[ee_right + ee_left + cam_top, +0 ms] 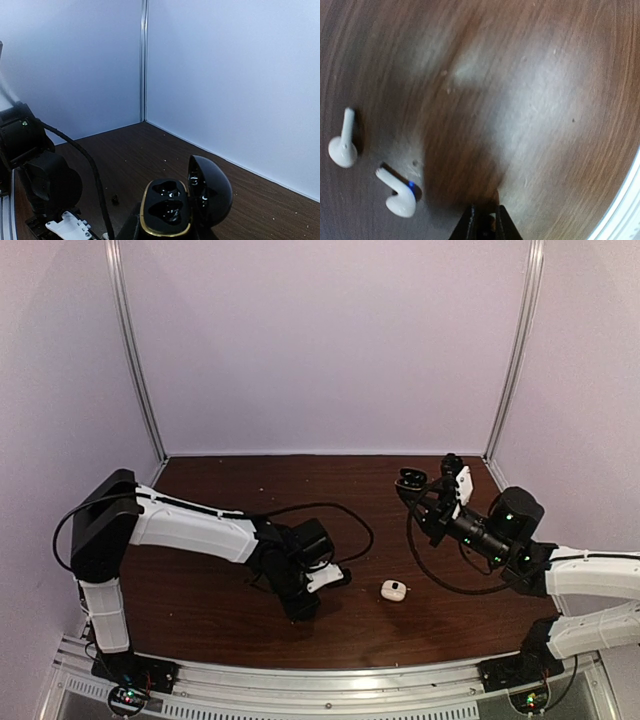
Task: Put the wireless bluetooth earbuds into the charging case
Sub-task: Move the right earbud to the center of the board.
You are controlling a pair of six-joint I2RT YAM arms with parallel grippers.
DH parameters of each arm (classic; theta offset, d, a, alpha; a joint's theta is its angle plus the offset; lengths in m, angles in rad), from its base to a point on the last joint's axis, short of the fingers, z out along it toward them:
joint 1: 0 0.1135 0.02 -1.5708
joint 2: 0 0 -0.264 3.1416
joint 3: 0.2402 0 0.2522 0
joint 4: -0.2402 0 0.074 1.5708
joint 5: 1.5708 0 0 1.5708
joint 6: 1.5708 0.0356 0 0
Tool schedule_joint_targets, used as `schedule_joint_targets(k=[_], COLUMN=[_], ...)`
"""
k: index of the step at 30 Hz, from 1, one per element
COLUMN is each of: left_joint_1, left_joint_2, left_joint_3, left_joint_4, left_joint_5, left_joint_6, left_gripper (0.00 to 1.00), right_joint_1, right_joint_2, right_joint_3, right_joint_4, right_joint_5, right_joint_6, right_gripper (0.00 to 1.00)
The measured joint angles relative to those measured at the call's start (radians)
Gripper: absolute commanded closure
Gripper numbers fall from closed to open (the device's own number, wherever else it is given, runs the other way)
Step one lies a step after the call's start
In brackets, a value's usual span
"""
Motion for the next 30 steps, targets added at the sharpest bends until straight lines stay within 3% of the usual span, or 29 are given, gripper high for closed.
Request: schedule_joint_targets(k=[4, 9, 25, 30], left_joint_1=[0.000, 0.000, -0.001, -0.001], left_joint_2=[-0.045, -0.056, 0.002, 0.034], left_joint_3=[-0.046, -0.036, 0.132, 0.149], left_joint_4=[-0.060, -0.145, -0.335, -0.362], left_joint_5=[-0.011, -0.026, 0.000, 0.009], left_joint_6=[0.019, 0.025, 0.013, 0.010], left_gripper=[0.65, 0.58, 0.61, 0.67], right_joint_1=[0.000, 0.000, -0.002, -0.005], right_joint_2=[-0.009, -0.013, -0.015, -0.025], right_joint_3=[0.000, 0.000, 0.000, 0.000], right_joint_4=[-0.005, -0.007, -0.018, -0.025], right_joint_5=[0.000, -0.001, -0.001, -0.001], right_joint_6=[0.000, 0.000, 0.000, 0.000], right_gripper=[1.00, 1.00, 1.00, 1.00])
